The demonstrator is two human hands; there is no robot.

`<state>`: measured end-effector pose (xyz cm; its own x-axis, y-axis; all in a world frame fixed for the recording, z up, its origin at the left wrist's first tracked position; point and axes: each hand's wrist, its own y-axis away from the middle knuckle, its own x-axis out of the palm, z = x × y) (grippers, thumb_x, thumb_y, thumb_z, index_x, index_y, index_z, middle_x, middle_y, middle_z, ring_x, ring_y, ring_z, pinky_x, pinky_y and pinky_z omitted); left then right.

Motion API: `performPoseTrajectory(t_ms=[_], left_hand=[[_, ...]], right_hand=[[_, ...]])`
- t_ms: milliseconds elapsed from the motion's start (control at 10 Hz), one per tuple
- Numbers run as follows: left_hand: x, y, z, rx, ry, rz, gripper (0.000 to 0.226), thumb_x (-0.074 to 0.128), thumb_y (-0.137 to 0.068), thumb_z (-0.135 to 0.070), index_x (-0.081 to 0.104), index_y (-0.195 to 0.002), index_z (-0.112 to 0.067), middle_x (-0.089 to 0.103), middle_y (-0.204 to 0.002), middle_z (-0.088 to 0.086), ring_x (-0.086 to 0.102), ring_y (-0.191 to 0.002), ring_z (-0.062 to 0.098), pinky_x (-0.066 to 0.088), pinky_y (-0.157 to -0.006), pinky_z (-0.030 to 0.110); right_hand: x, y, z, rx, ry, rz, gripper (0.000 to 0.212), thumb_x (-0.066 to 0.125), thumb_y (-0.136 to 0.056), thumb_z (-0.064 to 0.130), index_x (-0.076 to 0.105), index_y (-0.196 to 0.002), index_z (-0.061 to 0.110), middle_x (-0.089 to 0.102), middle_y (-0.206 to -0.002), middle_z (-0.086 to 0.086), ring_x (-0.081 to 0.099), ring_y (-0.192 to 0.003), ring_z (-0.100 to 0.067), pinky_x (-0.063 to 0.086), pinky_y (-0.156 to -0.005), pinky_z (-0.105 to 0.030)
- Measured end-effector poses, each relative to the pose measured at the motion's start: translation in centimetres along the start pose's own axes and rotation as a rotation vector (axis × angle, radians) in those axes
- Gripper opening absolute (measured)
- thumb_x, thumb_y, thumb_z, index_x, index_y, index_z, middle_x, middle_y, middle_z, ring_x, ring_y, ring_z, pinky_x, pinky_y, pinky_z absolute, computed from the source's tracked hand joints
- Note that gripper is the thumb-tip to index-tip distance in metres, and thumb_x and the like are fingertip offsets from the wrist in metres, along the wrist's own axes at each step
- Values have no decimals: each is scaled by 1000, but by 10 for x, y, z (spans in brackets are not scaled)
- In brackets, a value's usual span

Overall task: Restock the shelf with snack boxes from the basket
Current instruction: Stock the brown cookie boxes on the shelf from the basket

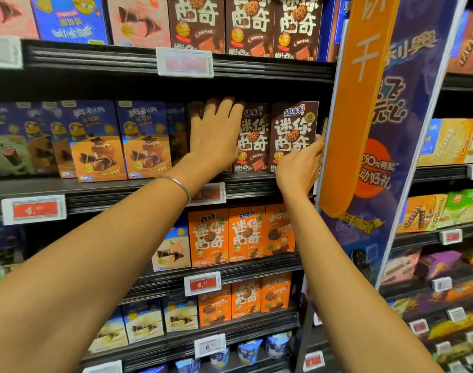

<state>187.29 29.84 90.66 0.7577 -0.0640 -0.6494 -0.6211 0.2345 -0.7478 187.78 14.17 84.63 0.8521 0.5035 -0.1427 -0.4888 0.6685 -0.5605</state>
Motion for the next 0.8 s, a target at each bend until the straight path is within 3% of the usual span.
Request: performPoseTrajectory(t_ms=[200,300,400,500,600,800], left_hand=[[-1,-2,0,0,5,0,84,90,-81,-26,41,-149,-16,43,-157,9,45,-140,42,46,-102,61],[0,-2,0,2,8,3,83,90,-81,-26,41,-148,-17,46,-155,9,45,-140,41,45,-102,61],[-1,-2,-1,6,15,0,85,90,-81,-27,40,-149,-17,45,-155,8,45,-140,41,46,-102,61],[-1,-1,-1,6,12,-1,84,89,-83,-27,39,-150,-17,43,-156,8,43,-142,41,45,-103,60],[0,-1,0,10,3,-5,81,87,-85,-25,39,-151,-17,43,-156,8,41,-143,40,44,-104,59],[1,-1,-2,5,9,-3,81,86,-86,-25,39,-151,-16,43,-157,9,40,-144,40,42,-106,60]], right_hand=[[1,-14,0,97,-88,73,64,45,-100,8,20,-159,15,28,-163,-8,29,-149,-31,26,-119,-55],[3,-20,3,160,-115,133,80,54,-99,42,12,-161,15,17,-168,-8,15,-154,-32,13,-124,-55],[6,-22,4,159,-70,193,110,65,-84,63,3,-160,12,8,-168,-13,4,-155,-32,4,-125,-52],[9,-25,0,125,-54,185,104,69,-84,55,7,-155,10,18,-164,-16,13,-153,-33,10,-123,-48],[10,-27,-4,94,-69,182,92,68,-89,44,13,-154,10,29,-158,-14,29,-146,-34,25,-117,-46],[12,-30,-5,80,-14,220,89,61,-97,34,3,-160,7,9,-167,-14,12,-154,-33,16,-123,-44]])
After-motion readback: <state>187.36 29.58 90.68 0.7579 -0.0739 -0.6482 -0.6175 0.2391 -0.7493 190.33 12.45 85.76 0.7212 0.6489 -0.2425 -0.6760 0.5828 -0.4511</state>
